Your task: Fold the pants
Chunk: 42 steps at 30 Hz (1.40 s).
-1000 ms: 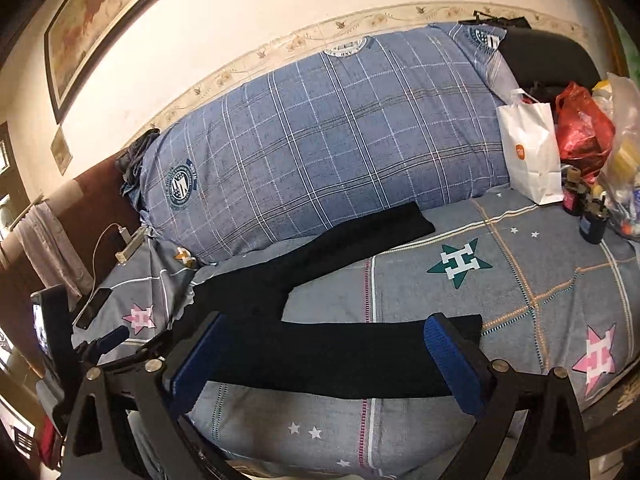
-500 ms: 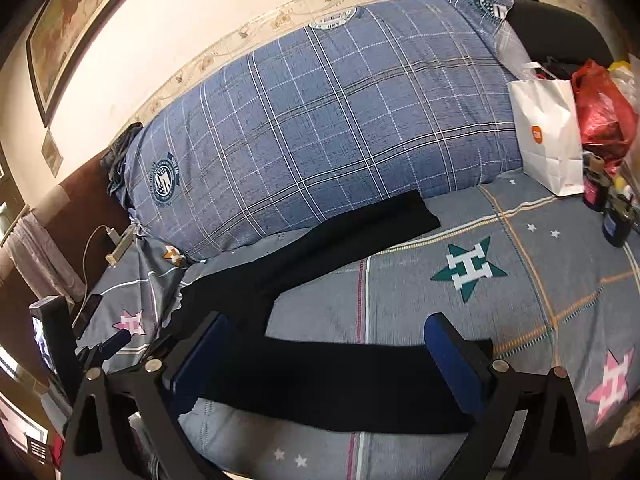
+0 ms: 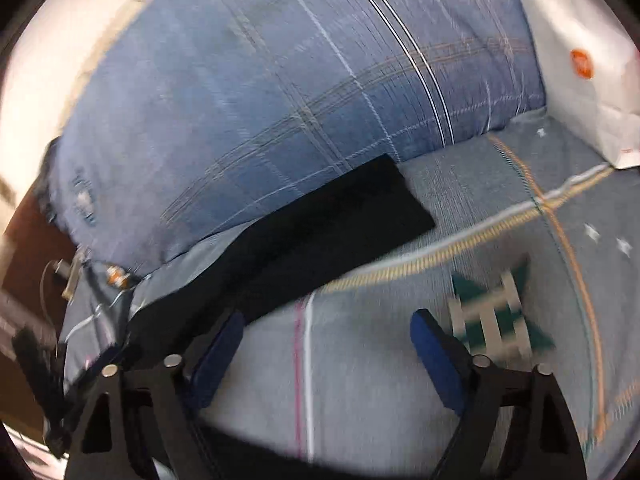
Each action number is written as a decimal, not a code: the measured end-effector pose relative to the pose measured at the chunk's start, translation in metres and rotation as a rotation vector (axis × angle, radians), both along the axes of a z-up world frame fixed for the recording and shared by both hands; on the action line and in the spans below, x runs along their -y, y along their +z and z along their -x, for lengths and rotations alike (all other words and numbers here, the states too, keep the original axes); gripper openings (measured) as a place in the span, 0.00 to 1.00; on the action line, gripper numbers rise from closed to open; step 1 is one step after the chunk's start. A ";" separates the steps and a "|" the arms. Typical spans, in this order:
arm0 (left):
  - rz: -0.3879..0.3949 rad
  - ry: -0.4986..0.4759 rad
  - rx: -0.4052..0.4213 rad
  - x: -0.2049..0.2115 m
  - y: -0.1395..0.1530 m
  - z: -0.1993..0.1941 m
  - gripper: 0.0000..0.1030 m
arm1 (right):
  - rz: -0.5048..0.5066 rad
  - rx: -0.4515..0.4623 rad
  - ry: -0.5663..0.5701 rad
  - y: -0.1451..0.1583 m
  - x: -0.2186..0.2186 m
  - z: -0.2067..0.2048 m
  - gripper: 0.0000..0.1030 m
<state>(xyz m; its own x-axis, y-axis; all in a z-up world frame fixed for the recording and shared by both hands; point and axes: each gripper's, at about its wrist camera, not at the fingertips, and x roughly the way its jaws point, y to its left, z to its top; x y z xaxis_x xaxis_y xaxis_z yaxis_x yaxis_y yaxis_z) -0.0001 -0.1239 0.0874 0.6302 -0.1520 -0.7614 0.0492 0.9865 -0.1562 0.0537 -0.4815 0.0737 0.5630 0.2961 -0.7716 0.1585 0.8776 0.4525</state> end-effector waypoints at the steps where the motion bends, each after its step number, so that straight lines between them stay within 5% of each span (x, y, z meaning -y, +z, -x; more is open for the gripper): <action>1: 0.007 0.014 -0.015 -0.004 -0.006 0.000 0.90 | -0.013 -0.022 -0.010 -0.004 0.003 -0.015 0.82; 5: 0.081 0.031 -0.078 -0.024 -0.014 -0.001 0.90 | -0.074 -0.073 -0.104 -0.016 0.018 -0.077 0.82; 8: 0.097 0.061 -0.028 -0.033 0.000 0.004 0.90 | -0.140 -0.159 -0.201 -0.035 0.026 -0.115 0.82; 12: 0.077 0.094 0.014 -0.040 0.010 0.009 0.90 | 0.058 -0.257 -0.221 -0.054 0.009 -0.152 0.82; 13: 0.079 0.096 0.010 -0.043 0.011 0.007 0.90 | 0.153 -0.256 -0.206 -0.051 0.000 -0.155 0.69; 14: 0.081 0.104 0.005 -0.046 0.011 0.007 0.90 | 0.254 -0.266 -0.190 -0.049 -0.010 -0.157 0.25; 15: 0.087 0.113 0.003 -0.048 0.012 0.007 0.90 | 0.292 -0.271 -0.171 -0.047 -0.017 -0.155 0.11; 22: 0.166 0.189 0.006 -0.082 0.014 0.004 0.90 | 0.210 -0.016 -0.129 0.037 -0.021 -0.087 0.06; 27: 0.294 0.143 -0.032 -0.093 0.013 0.005 0.90 | 0.105 0.257 -0.047 0.085 -0.032 0.041 0.05; 30: 0.378 0.138 -0.050 -0.093 0.015 0.012 0.90 | -0.025 0.373 -0.016 0.067 -0.030 0.113 0.05; 34: 0.327 0.097 -0.112 -0.068 0.019 0.009 0.90 | -0.158 0.377 -0.097 -0.006 -0.020 0.182 0.05; 36: 0.284 0.068 -0.152 -0.054 0.016 0.000 0.90 | -0.165 0.281 -0.136 -0.033 -0.014 0.180 0.05; 38: 0.267 0.050 -0.216 -0.040 0.008 -0.015 0.90 | -0.199 0.284 -0.118 -0.031 -0.009 0.180 0.05; 42: 0.273 0.055 -0.360 -0.025 -0.016 -0.043 0.90 | -0.109 0.297 -0.111 -0.027 -0.015 0.180 0.05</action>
<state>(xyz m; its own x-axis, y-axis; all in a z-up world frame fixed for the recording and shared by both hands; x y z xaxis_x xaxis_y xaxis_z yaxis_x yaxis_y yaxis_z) 0.0427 -0.0989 0.0715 0.3453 -0.3515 -0.8702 -0.1071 0.9064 -0.4086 -0.1264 -0.4670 0.0469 0.7921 0.2921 -0.5360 0.0974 0.8064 0.5834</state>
